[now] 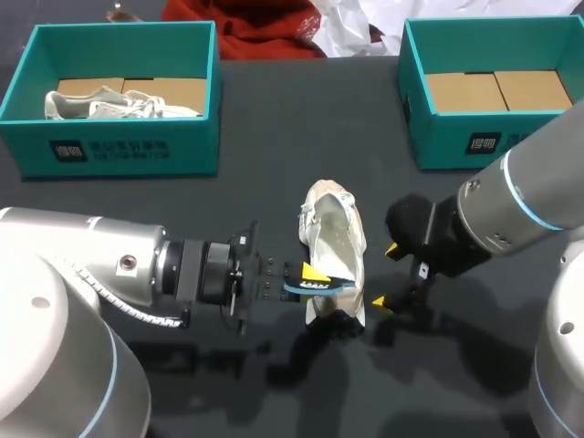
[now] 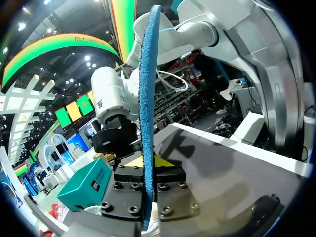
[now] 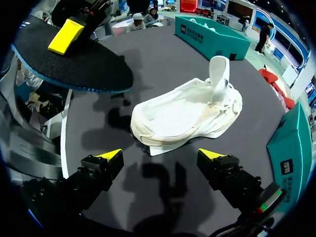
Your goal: Take the shoe out of the shoebox, open the shoe tongue, remove and reinsert the insole, then place the shoe into the shoebox
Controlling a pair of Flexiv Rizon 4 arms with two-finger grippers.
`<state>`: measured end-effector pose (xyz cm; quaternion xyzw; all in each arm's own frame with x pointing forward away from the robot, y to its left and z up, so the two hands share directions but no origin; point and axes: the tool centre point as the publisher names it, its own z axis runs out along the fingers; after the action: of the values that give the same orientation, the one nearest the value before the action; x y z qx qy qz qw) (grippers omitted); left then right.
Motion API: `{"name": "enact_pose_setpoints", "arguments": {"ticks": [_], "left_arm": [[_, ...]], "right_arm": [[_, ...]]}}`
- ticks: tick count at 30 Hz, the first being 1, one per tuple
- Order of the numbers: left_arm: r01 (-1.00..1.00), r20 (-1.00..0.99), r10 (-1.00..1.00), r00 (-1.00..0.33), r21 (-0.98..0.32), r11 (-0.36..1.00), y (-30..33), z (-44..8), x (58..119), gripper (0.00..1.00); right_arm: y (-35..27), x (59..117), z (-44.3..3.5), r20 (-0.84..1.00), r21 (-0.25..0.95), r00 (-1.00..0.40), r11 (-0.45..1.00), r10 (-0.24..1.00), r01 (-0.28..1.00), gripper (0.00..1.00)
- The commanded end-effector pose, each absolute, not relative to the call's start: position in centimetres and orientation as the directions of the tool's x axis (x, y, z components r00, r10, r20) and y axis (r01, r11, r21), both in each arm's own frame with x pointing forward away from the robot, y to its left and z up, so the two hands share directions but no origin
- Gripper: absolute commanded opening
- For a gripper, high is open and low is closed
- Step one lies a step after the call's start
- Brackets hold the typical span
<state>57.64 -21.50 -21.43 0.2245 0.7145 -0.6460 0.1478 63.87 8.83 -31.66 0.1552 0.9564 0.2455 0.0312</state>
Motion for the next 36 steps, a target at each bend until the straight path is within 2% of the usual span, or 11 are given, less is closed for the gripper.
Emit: {"name": "enact_pose_setpoints", "arguments": {"ticks": [1, 36], "left_arm": [[0.492, -0.482, 0.133, -0.866, -0.868, 0.060, -23.4, -22.4, 59.5, 0.00], [0.477, -0.466, 0.132, -0.875, -0.876, 0.073, -24.7, -24.3, 61.0, 0.00]], "right_arm": [[10.3, 64.7, -33.7, 0.001, 0.480, -0.967, 0.848, 0.255, 0.225, 1.00], [9.7, 67.0, -35.3, -0.036, 0.458, -0.990, 0.883, 0.138, 0.106, 1.00]]}}
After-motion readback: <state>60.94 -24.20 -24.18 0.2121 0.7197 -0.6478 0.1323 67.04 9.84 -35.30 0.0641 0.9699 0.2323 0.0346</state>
